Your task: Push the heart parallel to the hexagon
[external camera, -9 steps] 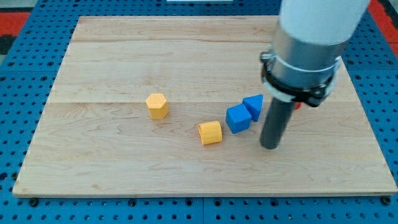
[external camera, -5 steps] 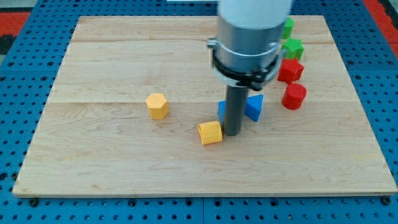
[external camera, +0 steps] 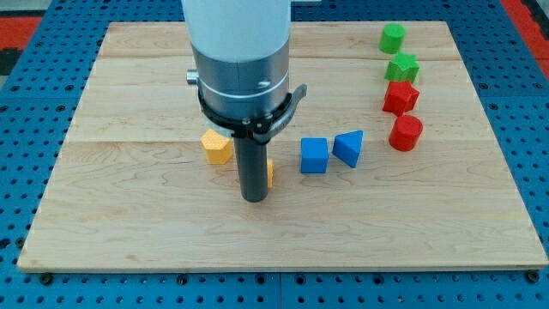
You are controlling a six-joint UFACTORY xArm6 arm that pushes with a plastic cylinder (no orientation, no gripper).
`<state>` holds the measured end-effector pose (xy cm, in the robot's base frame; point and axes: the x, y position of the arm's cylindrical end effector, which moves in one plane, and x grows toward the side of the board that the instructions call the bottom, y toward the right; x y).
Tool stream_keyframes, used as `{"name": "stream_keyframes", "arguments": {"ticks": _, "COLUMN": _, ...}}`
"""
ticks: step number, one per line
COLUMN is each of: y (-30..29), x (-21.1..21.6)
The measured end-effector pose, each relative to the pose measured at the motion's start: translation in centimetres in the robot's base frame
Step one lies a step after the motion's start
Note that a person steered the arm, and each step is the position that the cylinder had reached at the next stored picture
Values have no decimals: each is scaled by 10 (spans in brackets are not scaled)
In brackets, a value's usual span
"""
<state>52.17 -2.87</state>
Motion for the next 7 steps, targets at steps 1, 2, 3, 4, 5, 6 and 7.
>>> {"name": "stream_keyframes", "arguments": {"ticks": 1, "y": 0, "x": -7}}
{"name": "stream_keyframes", "arguments": {"ticks": 2, "y": 0, "x": -20}}
{"name": "stream_keyframes", "arguments": {"ticks": 3, "y": 2, "x": -9}}
{"name": "stream_keyframes", "arguments": {"ticks": 4, "y": 53, "x": 5}}
{"name": "stream_keyframes", "arguments": {"ticks": 5, "y": 82, "x": 0}}
{"name": "stream_keyframes", "arguments": {"ticks": 6, "y": 100, "x": -5}}
{"name": "stream_keyframes", "arguments": {"ticks": 7, "y": 99, "x": -24}}
